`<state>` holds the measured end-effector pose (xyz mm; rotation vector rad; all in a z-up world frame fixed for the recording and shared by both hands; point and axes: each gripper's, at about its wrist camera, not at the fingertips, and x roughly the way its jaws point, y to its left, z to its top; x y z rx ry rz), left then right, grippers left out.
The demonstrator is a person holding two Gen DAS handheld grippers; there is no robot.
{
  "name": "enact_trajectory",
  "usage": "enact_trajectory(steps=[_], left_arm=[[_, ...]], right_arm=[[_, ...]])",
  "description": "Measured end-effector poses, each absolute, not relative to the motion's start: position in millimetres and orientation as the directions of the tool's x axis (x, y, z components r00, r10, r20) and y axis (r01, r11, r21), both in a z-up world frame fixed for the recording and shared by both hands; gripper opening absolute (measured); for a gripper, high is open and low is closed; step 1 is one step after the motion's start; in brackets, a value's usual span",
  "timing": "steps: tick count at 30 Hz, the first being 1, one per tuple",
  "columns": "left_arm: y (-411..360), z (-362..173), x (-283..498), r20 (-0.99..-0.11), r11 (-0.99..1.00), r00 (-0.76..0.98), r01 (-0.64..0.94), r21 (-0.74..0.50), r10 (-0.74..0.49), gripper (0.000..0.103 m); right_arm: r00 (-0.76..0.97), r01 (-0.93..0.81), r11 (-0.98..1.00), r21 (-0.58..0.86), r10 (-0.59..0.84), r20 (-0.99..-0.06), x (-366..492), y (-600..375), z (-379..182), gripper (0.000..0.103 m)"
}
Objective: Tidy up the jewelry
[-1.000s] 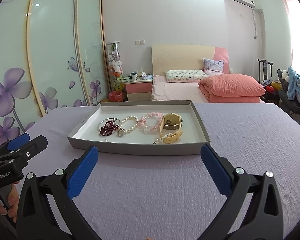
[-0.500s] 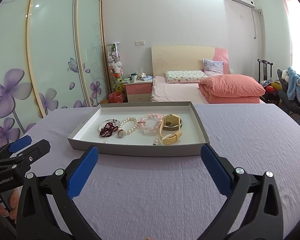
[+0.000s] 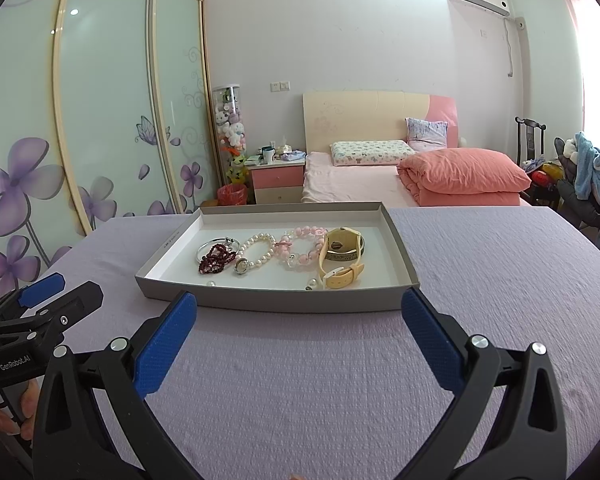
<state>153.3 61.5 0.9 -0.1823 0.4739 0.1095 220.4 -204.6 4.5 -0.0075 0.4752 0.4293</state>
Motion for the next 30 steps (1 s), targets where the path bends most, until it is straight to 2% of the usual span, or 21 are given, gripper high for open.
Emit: enact_trajectory(steps=[30], left_arm=[[61.5,-7.0,154.1,-0.471,0.978,0.88,-0.15,-0.148,0.064,0.101]], right_arm=[[0.802,-0.402,0.911,0.092,0.399,-0.445,220.4,-205.1,4.1,0.102]])
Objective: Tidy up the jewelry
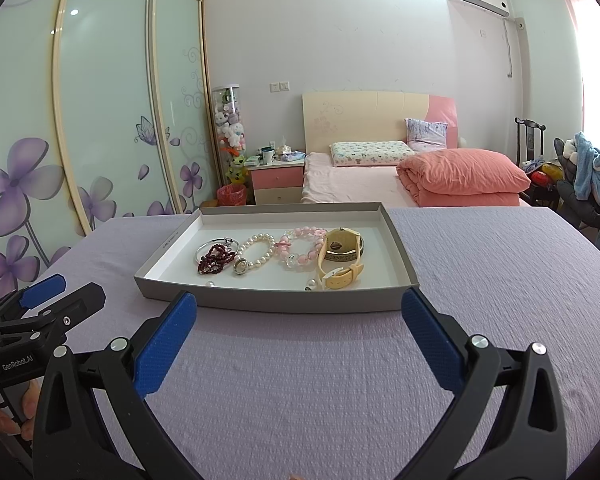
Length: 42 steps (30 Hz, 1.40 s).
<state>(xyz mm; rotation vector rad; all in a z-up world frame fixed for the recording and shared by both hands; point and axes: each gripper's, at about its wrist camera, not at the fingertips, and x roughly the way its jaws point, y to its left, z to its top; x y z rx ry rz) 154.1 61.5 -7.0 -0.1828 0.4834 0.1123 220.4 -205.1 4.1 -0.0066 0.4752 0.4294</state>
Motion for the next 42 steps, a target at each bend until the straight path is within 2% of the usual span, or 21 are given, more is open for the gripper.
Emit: enact_trajectory(steps=[42], left_arm=[[60.7,-10.1,156.7,-0.491,0.977,0.868,-0.157,-0.148,0.065,0.101]], right_arm=[[0.802,-0.403,0.911,0.091,0.399,-0.445,219.7,-204.8,4.0,0.102]])
